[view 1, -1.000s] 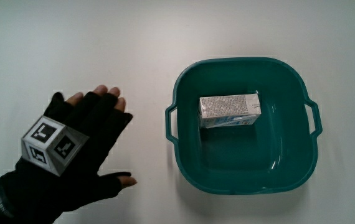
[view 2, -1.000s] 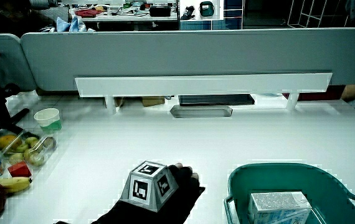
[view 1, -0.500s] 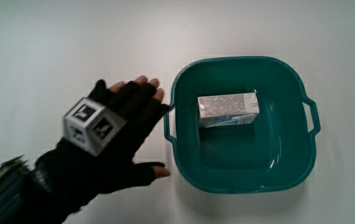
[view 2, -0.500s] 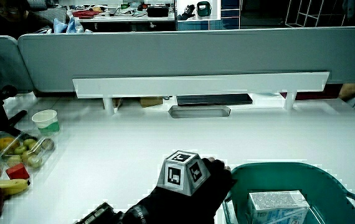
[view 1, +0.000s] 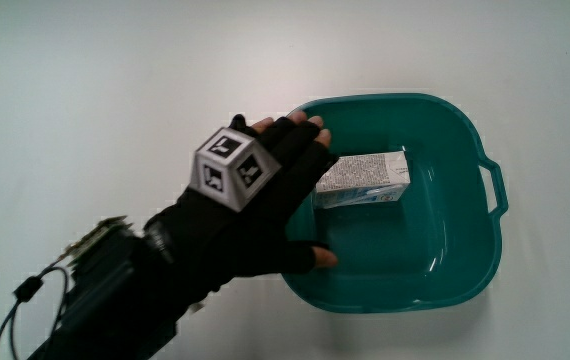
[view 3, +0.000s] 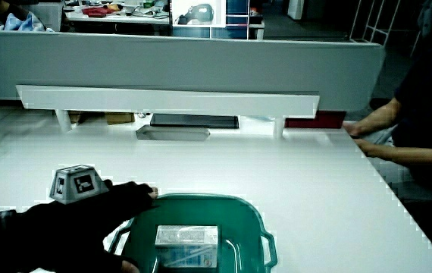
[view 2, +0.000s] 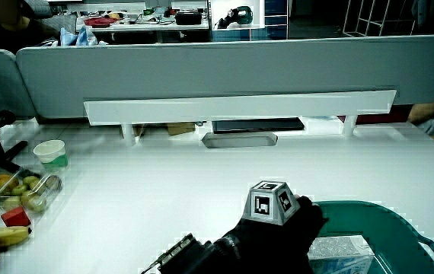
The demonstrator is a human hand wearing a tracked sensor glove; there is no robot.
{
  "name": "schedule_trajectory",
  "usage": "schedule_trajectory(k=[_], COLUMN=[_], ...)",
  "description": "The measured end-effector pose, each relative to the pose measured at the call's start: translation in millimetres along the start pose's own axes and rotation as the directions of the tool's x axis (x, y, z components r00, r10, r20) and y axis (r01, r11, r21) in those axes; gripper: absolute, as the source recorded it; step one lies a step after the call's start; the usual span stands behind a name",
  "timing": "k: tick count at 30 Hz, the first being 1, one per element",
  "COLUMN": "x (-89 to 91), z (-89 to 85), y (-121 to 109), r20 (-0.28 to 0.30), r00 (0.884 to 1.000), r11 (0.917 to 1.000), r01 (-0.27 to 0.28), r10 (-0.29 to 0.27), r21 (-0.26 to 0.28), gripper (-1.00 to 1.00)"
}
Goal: Pick milk from plate
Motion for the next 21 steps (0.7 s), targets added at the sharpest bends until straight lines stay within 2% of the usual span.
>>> schedule_trajectory(k=[1,2,5,9,10,12,20,21], x=[2.4,8.9,12.8,15.0,20.1,22.4,26.9,27.7], z=[0.5,5.4,3.9,-2.6,1.0,-0.3,-5.6,-5.2], y=[3,4,17,37,37,42,57,58], r20=[-0.027,-0.075,-0.094,-0.105,-0.119,-0.129,-0.152,-0.156], r00=[1.000,0.997,0.995,0.994,0.993,0.991,0.987,0.986], r11=[1.0000,0.9995,0.9985,0.9999,0.9997,0.9990,0.9981,0.9967], r01=[-0.005,-0.019,-0.032,-0.005,0.003,-0.029,-0.047,-0.064], r10=[0.005,0.017,0.028,0.004,-0.006,0.024,0.040,0.055], r21=[-0.001,-0.027,-0.045,-0.015,-0.024,-0.034,-0.041,-0.051], gripper=[0.00,0.00,0.00,0.00,0.00,0.00,0.00,0.00])
